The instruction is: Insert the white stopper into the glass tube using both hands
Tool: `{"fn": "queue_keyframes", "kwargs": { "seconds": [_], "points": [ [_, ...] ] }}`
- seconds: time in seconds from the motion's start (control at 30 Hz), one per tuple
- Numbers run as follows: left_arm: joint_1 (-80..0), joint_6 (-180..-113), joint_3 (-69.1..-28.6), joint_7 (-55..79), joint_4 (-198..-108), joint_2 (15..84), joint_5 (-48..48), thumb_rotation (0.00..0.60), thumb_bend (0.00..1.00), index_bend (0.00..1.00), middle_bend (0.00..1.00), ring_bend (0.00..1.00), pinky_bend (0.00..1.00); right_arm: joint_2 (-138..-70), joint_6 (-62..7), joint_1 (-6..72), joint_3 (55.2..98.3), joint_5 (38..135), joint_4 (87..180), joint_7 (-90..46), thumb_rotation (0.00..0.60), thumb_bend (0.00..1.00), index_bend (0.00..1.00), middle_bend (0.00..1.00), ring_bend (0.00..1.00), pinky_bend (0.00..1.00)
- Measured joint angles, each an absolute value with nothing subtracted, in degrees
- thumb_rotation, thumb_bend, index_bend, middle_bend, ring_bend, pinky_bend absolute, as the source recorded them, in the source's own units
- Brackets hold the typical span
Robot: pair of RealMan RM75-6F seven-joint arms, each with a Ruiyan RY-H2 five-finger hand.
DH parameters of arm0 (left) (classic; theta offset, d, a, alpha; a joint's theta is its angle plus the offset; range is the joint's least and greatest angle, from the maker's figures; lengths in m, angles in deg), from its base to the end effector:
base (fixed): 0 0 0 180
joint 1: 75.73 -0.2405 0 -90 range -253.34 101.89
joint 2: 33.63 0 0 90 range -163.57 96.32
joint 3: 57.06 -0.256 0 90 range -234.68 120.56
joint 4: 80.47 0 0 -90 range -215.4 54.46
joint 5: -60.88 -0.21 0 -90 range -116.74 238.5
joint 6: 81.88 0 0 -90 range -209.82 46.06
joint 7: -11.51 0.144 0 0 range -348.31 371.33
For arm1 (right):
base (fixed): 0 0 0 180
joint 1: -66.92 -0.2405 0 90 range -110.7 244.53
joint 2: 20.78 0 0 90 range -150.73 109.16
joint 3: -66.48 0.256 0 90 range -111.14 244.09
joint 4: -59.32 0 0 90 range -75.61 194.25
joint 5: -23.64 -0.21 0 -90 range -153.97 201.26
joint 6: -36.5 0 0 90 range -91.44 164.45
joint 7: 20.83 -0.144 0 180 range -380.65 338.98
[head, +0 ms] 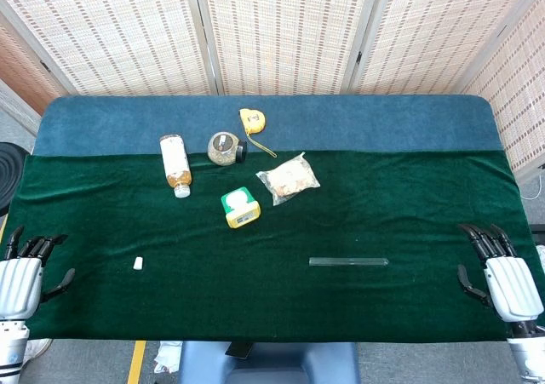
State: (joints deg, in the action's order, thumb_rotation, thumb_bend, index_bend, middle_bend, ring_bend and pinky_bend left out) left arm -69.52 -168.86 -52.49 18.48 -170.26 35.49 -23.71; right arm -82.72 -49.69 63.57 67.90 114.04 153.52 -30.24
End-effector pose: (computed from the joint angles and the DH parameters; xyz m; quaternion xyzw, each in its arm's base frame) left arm -0.3066 0.1943 0.1449 -0.5919 -0.3468 -0.3863 0.6166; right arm -0.3029 -0.1670 0.1629 0.5814 -0.4277 0.4373 0.5366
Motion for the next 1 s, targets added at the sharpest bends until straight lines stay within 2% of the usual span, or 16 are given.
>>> {"fn": "queue_keyframes", "kwargs": {
  "seconds": [0.67, 0.9, 1.0],
  "points": [
    [-67.4, -165.9, -52.8, 18.0, -168.9, 35.9, -24.5, 0.600, 0.33, 0.32, 0.39, 0.31, 0.07, -82.3, -48.7, 63.0, 68.0, 113.7, 153.7, -30.3, 0.600, 0.58, 0.11, 0.18, 0.15, 0.05],
    [-63.9, -160.6, -53.1, 16.4, -165.1, 37.5, -25.7, 0.600, 0.27, 0.27, 0.38, 0.28, 0.06, -82.3, -48.7, 62.9, 68.0, 114.0, 153.5, -30.6, 0.600, 0.58, 0.11, 0.18, 0.15, 0.05],
    [-62.2, -157.6, -53.2, 16.5, -164.4, 38.0, -25.5, 0.600, 0.23, 0.21, 0.34, 0.23, 0.03, -82.4, -48.8, 62.8, 68.0, 114.1, 153.4, -30.7, 0.600, 0.58, 0.11, 0.18, 0.15, 0.05]
  ]
}}
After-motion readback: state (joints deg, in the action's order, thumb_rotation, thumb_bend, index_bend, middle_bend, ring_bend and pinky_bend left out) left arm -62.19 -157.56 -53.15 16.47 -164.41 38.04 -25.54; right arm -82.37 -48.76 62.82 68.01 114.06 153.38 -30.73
